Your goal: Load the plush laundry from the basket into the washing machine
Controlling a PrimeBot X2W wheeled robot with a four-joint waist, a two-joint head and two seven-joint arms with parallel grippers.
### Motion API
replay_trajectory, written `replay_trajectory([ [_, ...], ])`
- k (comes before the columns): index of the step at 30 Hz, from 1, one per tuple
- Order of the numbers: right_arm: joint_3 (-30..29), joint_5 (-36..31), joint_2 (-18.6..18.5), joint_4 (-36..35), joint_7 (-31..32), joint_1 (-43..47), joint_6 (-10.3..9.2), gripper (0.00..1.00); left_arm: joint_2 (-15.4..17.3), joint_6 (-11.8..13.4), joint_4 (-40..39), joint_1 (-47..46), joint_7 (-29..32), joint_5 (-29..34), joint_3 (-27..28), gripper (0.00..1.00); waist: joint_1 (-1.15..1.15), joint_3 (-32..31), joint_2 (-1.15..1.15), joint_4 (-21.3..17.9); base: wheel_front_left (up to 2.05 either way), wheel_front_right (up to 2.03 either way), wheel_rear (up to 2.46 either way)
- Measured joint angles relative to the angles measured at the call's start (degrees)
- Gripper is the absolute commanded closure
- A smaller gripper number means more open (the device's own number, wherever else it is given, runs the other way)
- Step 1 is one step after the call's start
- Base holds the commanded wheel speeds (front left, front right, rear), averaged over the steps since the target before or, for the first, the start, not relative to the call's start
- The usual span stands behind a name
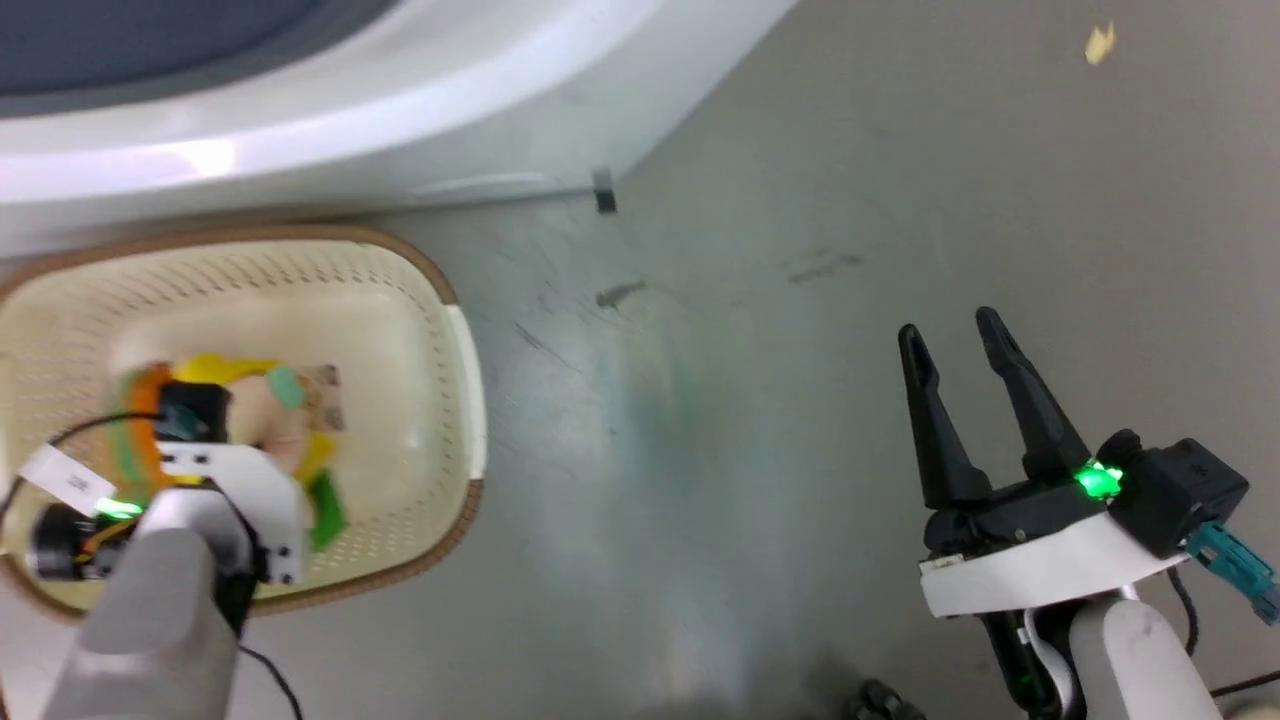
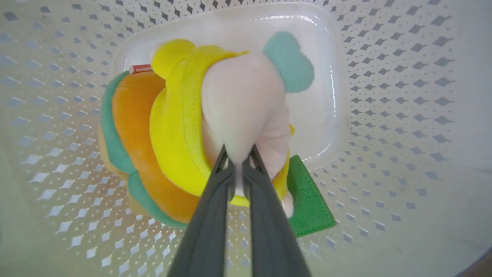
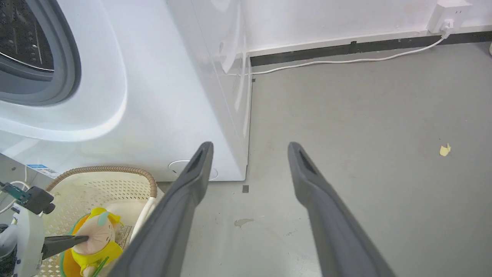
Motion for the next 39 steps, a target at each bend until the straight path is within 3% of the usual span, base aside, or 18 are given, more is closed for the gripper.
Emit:
replay_trajectory([
  [10,-3.49,-3.97,-0.01,2.71,-1.15,2.94,0.0,0.0,-6.67,-3.46,5.25,3.89,-13.49,-4.26,-1.1,1.0,-0.01,-10.41,0.0,5.1,0.0,0.0,0.0],
  [19,-4.95,-6.54,0.0,4.46,-1.35,7.93,0.0,0.0,-10.53,-4.63,0.44,11.73,-17.14,-9.01,-0.34,1.0,-0.02,-21.06,0.0,10.37,0.0,0.0,0.0],
  [29,-5.28,-6.57,-0.01,4.79,-1.35,10.51,0.0,0.0,-11.51,-4.39,-30.89,23.45,-17.51,-8.57,4.72,1.0,-0.02,-29.17,0.0,13.66,0.0,0.0,0.0],
  [34,-5.42,-6.59,-0.01,4.85,-1.35,10.79,0.0,0.0,-11.92,-4.39,-44.88,25.57,-17.5,-6.27,7.12,1.0,0.0,-28.18,0.0,13.83,0.0,0.0,0.0],
  [39,-5.03,-6.61,-0.02,4.0,-1.35,9.95,0.0,0.0,-12.09,-4.41,-53.59,24.4,-17.51,-5.77,9.45,1.0,0.0,-25.0,0.0,13.14,0.0,0.0,0.0],
])
